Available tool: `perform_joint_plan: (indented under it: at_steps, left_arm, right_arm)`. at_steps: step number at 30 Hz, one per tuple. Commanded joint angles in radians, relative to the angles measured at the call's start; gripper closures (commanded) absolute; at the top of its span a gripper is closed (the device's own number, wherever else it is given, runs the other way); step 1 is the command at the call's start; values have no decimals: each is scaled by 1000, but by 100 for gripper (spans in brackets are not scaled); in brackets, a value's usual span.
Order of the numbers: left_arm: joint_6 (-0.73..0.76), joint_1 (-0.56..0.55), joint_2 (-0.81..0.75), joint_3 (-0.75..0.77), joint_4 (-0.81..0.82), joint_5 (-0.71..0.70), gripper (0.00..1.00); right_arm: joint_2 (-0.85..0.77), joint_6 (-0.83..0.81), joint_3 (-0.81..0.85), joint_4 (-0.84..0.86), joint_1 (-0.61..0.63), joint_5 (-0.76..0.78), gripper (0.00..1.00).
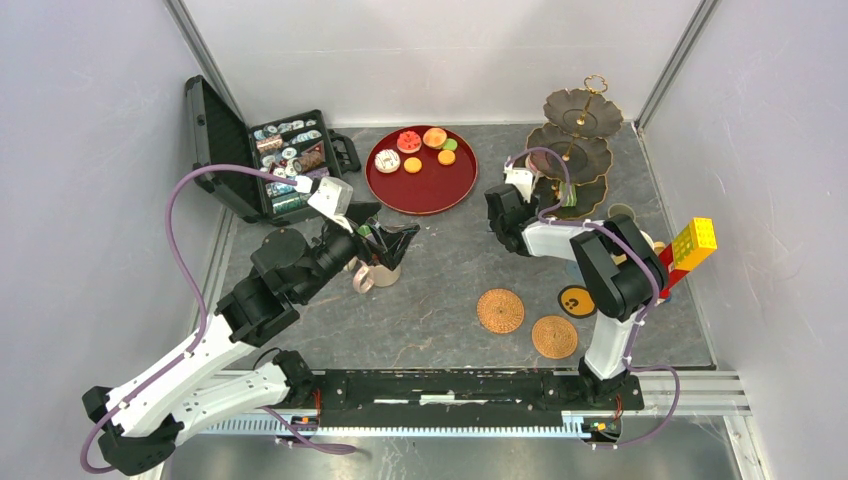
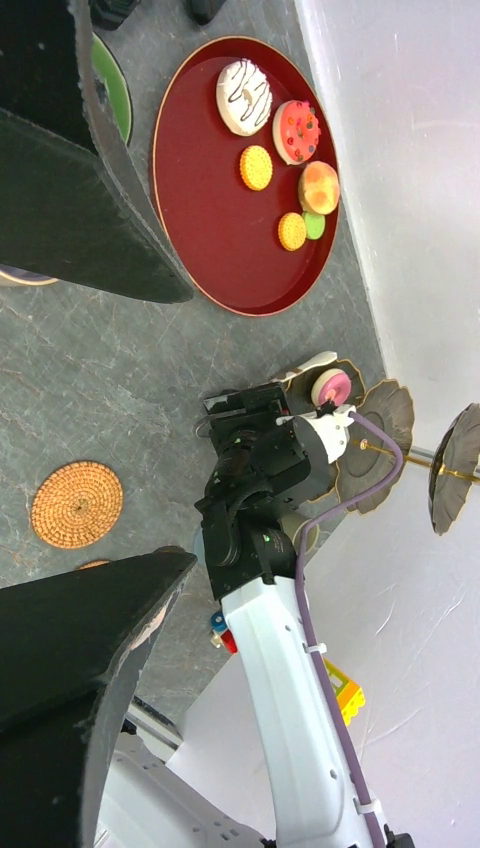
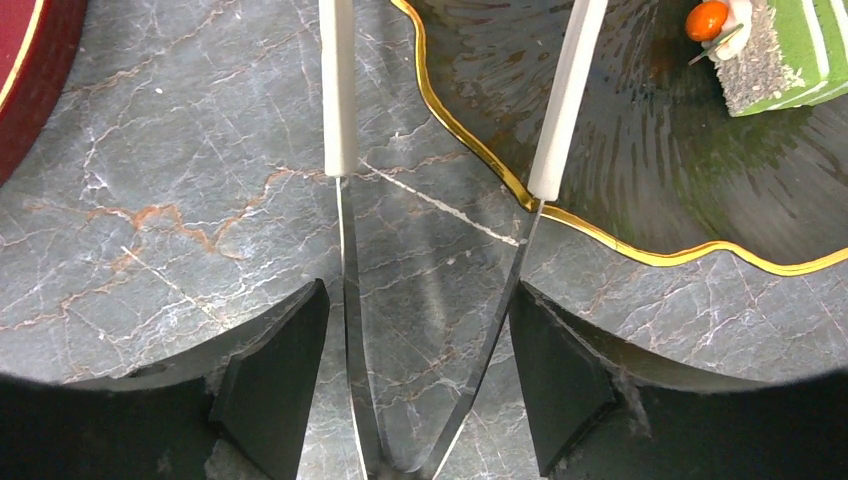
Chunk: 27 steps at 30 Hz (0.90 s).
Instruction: Serve the afternoon tea
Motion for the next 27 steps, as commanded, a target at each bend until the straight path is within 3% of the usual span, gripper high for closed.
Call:
perform_joint_plan:
  at_steps: [1,7,13,20,27]
  left_arm:
    - [40,-1,-1,31,30,-4,0]
    - [40,-2,-3,30,32,-4,0]
    - [40,-2,-4,30,31,-5,0]
    - [39,-2,-5,32,30,-3,0]
    - [41,-1,-4,33,30,-4,0]
  right_arm:
    - [16,28,16,64,4,51,30]
    - [7,60,-7,83,4,42,43]
    - [-42,62,-26,77,4,23,48]
    - [-136,-7,-61,81,12,-32,50]
    - [-178,-125,-70,101,15,-217,50]
